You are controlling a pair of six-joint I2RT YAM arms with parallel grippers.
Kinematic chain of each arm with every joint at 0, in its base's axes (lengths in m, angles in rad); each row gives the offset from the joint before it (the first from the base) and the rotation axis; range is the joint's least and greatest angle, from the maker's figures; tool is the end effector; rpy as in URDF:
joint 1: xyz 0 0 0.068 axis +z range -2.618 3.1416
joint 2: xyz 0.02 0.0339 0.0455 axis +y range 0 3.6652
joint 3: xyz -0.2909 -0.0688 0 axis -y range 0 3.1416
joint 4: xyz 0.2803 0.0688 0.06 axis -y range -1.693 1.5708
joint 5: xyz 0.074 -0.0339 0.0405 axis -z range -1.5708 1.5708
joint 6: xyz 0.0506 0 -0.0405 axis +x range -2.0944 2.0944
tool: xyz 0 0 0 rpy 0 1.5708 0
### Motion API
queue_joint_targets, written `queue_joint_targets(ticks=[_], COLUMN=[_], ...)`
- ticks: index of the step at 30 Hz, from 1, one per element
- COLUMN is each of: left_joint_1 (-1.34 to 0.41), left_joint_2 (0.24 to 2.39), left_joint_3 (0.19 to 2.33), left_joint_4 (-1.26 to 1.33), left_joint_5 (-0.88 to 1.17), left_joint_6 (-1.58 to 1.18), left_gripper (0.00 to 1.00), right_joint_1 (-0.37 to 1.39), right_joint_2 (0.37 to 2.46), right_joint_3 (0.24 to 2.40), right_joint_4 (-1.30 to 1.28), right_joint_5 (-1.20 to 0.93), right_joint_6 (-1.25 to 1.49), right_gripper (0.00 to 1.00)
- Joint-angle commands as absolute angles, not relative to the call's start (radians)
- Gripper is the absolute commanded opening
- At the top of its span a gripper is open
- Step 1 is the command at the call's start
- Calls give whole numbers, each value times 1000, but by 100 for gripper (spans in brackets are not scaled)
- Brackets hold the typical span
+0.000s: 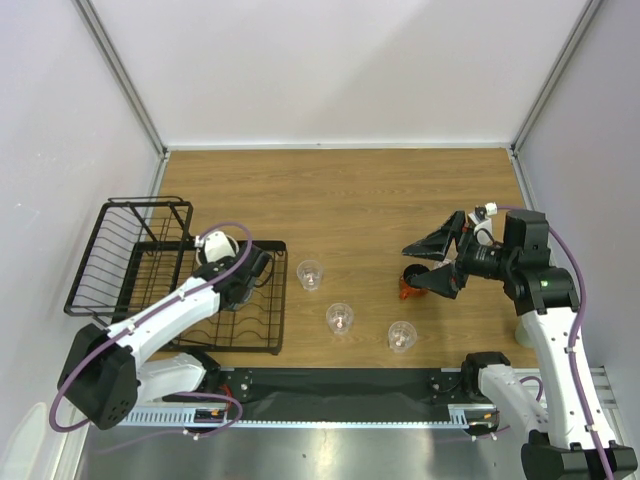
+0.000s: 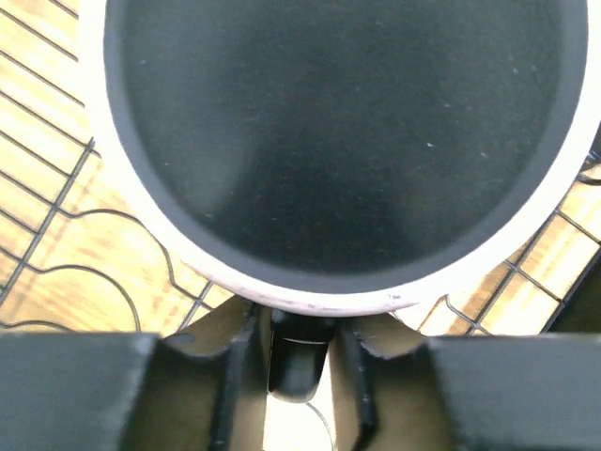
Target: Load the cups into the dish rack
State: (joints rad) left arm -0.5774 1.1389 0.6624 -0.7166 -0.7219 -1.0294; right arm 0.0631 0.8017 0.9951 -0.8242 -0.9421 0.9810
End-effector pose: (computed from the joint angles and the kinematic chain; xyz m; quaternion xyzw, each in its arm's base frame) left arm 0.1993 -0.0900 0.1984 -0.2705 0.8807 0.1144 0.3716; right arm 0.1621 0.0512 0.3741 0.1677 0.8033 0.5520 0.1480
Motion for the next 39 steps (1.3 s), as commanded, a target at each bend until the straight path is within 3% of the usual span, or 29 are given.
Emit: queue_joint_targets(ticks=[1, 5, 8, 16, 19, 22, 23, 29, 36, 39], left_joint_1=[-566, -532, -488, -427, -422, -425, -426, -469, -578, -626], left_joint_2=[1144, 1157, 1158, 1235, 1247, 1246, 1240, 1232, 1229, 1252], left_joint_3=[707, 700, 687, 755, 773, 775, 772, 807, 859, 882], left_joint_4=[-775, -816, -815, -821, -825, -830, -834, -896, -940, -965], left_joint_5=[-782, -781, -762, -813, -807, -767, -761, -782, -799, -790], left_joint_6=[-1094, -1179, -1201, -1177, -1169, -1175, -1183, -1227, -1253, -1288], left_gripper=[27, 12, 7, 10, 19, 38, 50, 76, 87, 87], right_joint_1=[58, 60, 60, 58, 49, 37, 34, 35, 34, 34], right_joint_2=[805, 808, 808, 816, 828, 853, 857, 859, 854, 851], right_joint_3=[997, 1002, 1002, 1011, 1020, 1065, 1072, 1072, 1066, 1065], right_joint_4=[-792, -793, -796, -828, -842, -909, -922, -901, -887, -881], right_joint_5=[-985, -988, -991, -999, -1008, -1006, -1002, -1002, -999, -999], right_joint_6=[960, 956, 953, 920, 899, 829, 815, 825, 839, 847], right_gripper=[98, 98, 98, 98, 98, 97, 97, 98, 97, 97])
